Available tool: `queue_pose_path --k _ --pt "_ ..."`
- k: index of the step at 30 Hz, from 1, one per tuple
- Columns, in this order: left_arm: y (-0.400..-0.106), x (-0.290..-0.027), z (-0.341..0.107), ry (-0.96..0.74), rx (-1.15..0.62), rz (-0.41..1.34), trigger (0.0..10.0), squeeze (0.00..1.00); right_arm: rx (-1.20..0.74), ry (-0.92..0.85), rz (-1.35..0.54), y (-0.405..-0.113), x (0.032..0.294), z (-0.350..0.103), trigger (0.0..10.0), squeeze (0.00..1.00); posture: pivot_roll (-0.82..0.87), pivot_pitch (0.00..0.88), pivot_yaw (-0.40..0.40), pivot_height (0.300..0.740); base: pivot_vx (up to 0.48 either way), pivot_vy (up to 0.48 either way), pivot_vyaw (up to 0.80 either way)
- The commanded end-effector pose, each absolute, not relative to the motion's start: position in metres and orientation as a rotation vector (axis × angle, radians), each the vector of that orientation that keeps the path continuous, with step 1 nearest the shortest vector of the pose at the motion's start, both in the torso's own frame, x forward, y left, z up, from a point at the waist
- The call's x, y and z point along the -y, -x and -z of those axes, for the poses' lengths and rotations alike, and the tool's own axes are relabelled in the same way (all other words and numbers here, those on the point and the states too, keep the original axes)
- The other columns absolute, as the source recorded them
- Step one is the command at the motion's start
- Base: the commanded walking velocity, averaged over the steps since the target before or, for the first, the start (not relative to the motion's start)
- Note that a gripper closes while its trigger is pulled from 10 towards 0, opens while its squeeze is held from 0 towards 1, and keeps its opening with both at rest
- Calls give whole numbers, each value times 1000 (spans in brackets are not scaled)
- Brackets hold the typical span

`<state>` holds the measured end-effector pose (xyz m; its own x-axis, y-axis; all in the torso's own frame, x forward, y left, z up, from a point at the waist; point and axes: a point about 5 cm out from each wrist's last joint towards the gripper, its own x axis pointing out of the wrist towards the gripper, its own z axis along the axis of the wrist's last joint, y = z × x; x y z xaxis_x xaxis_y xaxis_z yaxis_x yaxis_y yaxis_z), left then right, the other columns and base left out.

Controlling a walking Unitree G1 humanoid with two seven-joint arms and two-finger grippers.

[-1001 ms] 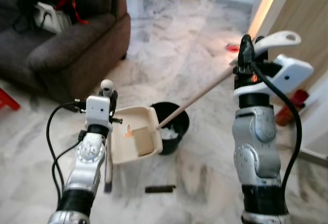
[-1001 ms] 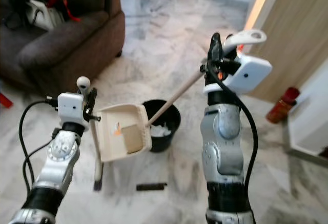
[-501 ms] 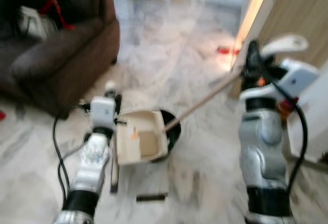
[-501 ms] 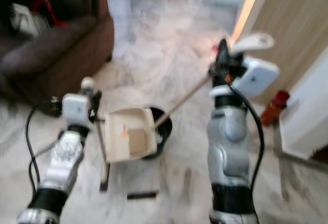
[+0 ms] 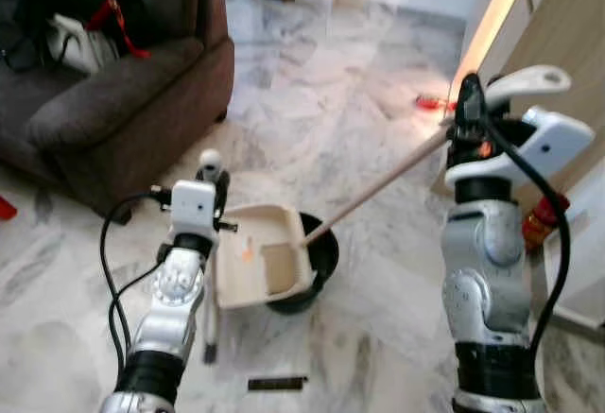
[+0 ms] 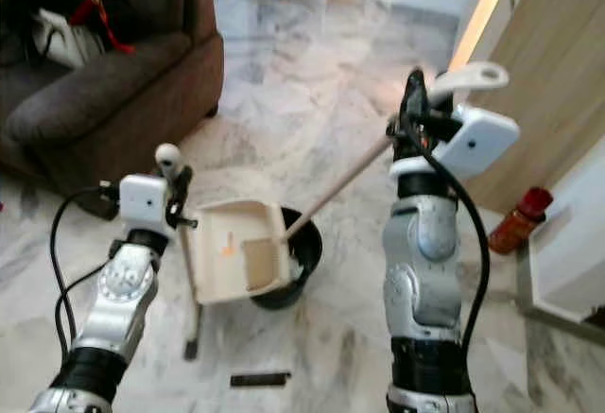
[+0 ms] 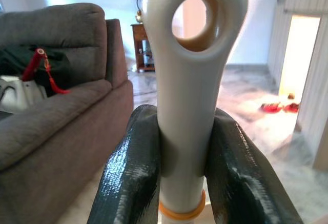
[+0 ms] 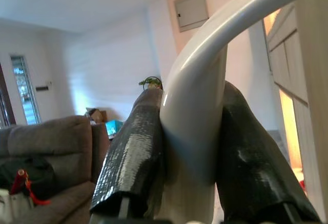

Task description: Sweep floor

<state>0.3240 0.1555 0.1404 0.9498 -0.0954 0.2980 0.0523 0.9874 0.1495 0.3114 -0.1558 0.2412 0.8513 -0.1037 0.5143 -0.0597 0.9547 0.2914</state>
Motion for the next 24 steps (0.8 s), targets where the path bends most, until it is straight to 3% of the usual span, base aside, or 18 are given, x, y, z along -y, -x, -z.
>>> queue_pose_path --k 1,24 --pt "-325 -153 -153 -145 367 91 10000 0 642 -354 -2 -306 151 -260 10000 0 168 48 -73 740 266 0 0" --pt "-323 -149 -153 -138 364 107 10000 0 640 -362 -21 -305 149 -262 10000 0 168 56 -71 740 266 0 0"
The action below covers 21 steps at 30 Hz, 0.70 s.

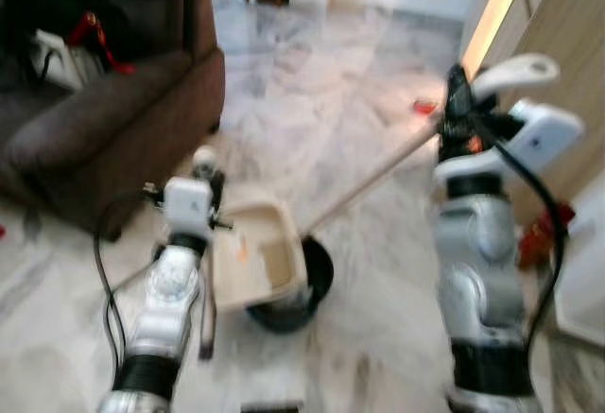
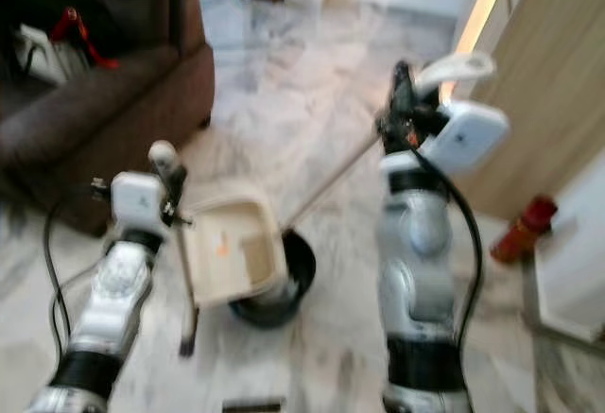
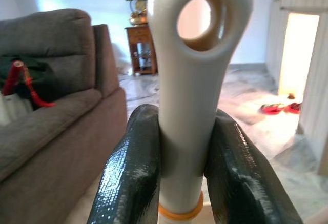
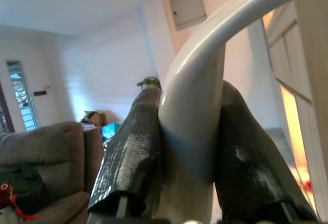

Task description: Sweep floor

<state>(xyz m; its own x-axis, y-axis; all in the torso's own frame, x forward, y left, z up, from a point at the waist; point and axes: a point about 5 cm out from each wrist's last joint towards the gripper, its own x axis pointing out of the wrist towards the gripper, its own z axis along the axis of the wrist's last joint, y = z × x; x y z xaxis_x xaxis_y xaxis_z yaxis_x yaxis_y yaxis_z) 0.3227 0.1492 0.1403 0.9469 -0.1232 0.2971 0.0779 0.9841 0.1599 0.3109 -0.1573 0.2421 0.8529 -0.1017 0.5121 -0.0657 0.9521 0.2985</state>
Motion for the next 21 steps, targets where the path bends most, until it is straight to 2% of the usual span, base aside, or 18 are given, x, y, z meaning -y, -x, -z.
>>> queue_pose_path --k 1,9,21 --pt "-323 -149 -153 -138 364 107 10000 0 640 -363 -21 -305 149 -262 10000 0 169 56 -71 740 266 0 0" --pt "-324 -149 -154 -136 367 105 10000 0 629 -366 -41 -306 146 -261 10000 0 169 61 -71 740 264 0 0" --pt "-322 -149 -156 -125 389 109 10000 0 632 -370 -92 -303 137 -260 10000 0 172 76 -72 740 0 0 0"
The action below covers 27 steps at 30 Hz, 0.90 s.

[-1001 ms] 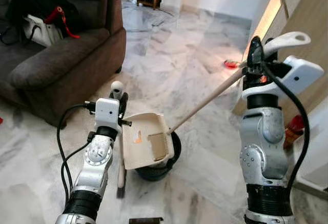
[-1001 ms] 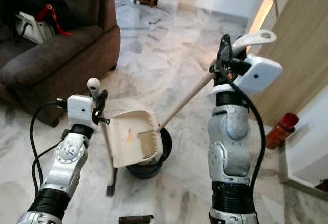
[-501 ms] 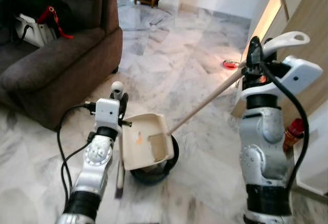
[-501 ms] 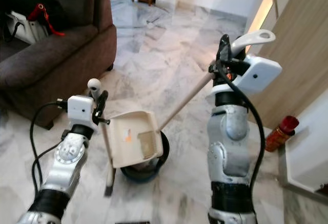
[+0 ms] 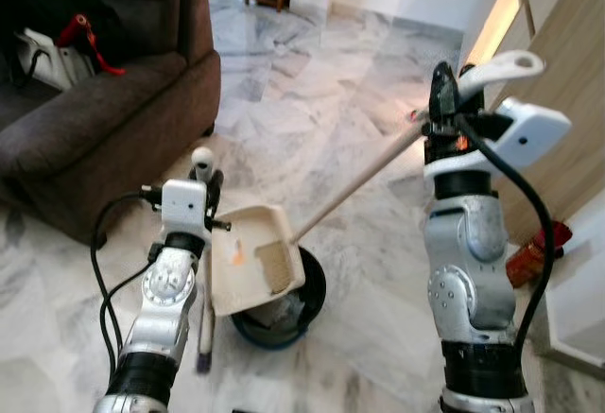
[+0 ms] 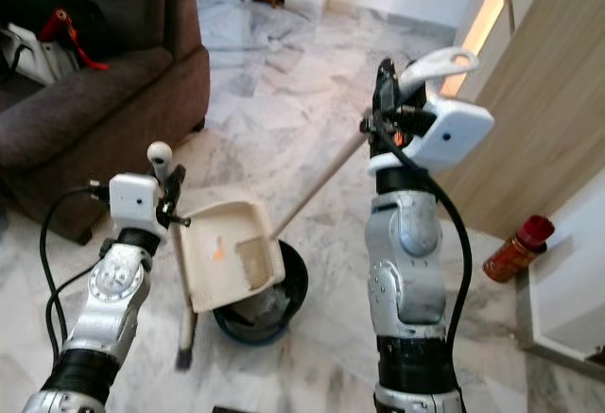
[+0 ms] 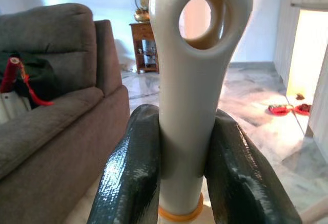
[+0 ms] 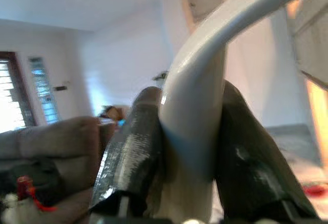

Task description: Sweep floor

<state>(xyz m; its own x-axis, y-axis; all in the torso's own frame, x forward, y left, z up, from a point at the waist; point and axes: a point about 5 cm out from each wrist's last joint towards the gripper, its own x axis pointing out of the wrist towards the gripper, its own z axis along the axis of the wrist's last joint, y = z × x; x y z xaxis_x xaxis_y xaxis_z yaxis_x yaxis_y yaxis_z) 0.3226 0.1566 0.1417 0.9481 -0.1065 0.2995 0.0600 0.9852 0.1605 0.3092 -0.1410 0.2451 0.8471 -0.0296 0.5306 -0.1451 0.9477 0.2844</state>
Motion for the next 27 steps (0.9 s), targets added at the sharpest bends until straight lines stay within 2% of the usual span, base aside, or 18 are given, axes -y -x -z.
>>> queue_pose_path --k 1,8,16,27 --pt "-322 -149 -156 -125 389 109 10000 0 633 -370 -93 -303 136 -260 10000 0 172 76 -72 740 0 0 0" --pt "-322 -149 -156 -126 386 112 10000 0 647 -380 -95 -301 134 -263 10000 0 169 76 -72 740 0 0 0" --pt "-322 -147 -155 -127 383 113 10000 0 743 -343 -191 -291 112 -273 10000 0 171 83 -76 740 0 0 0" --pt "-321 -148 -154 -131 381 115 10000 0 821 -336 -214 -279 94 -279 10000 0 168 72 -74 740 0 0 0"
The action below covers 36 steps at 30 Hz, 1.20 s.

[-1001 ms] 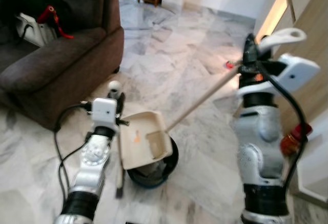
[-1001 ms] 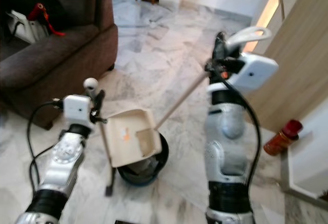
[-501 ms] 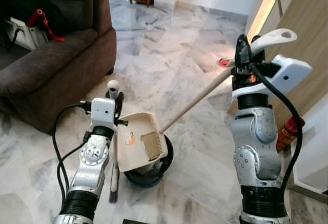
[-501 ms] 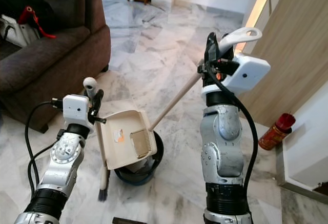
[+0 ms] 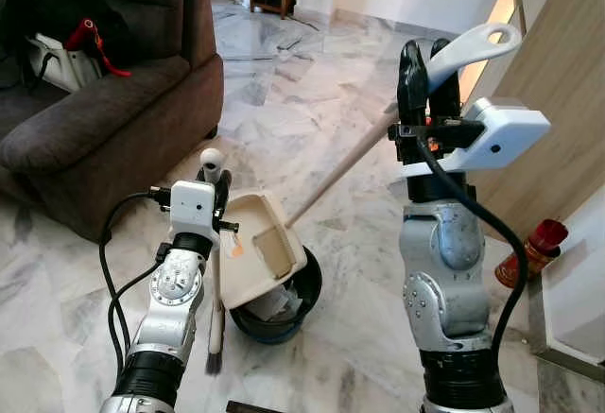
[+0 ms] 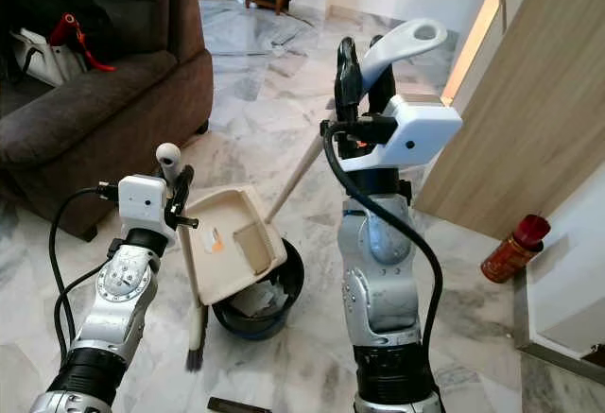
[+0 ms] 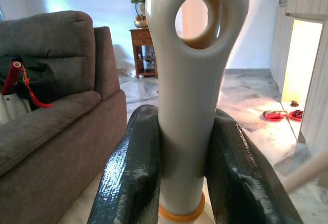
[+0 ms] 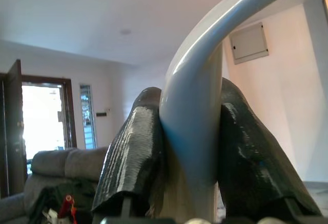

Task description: Sweep floor

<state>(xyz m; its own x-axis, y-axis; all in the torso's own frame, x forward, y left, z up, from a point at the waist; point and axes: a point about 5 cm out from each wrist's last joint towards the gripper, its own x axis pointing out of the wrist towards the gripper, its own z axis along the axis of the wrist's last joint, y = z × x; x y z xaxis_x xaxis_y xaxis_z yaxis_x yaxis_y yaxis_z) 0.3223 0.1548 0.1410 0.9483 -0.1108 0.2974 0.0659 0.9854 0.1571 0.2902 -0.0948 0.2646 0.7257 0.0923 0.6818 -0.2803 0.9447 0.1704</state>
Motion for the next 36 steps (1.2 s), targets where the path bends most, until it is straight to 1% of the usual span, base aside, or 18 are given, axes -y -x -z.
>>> queue_pose_path --k 1,5,10,17,20,25,32,36 --pt "-321 -148 -154 -132 381 116 10000 0 813 -342 -220 -279 92 -278 10000 0 167 70 -75 740 0 0 0" --pt "-321 -146 -153 -129 380 118 10000 0 782 -339 -216 -280 88 -273 10000 0 170 62 -79 740 0 0 0" --pt "-321 -146 -154 -127 383 117 10000 0 828 -356 -198 -279 88 -279 10000 0 172 69 -83 740 0 0 0" --pt "-321 -148 -154 -128 383 108 10000 0 860 -334 -235 -274 80 -283 10000 0 171 75 -88 740 0 0 0" --pt "-320 -147 -153 -127 382 109 10000 0 879 -292 -274 -271 74 -285 10000 0 170 78 -88 740 0 0 0" --pt "-321 -147 -154 -128 383 108 10000 0 881 -290 -284 -270 73 -285 10000 0 170 79 -87 740 0 0 0" --pt "-320 -146 -153 -150 385 121 10000 0 922 -170 -286 -268 73 -286 10000 0 169 83 -89 740 0 0 0" --pt "-320 -145 -153 -150 385 123 10000 0 909 -165 -277 -269 72 -284 10000 0 170 84 -90 740 0 0 0"
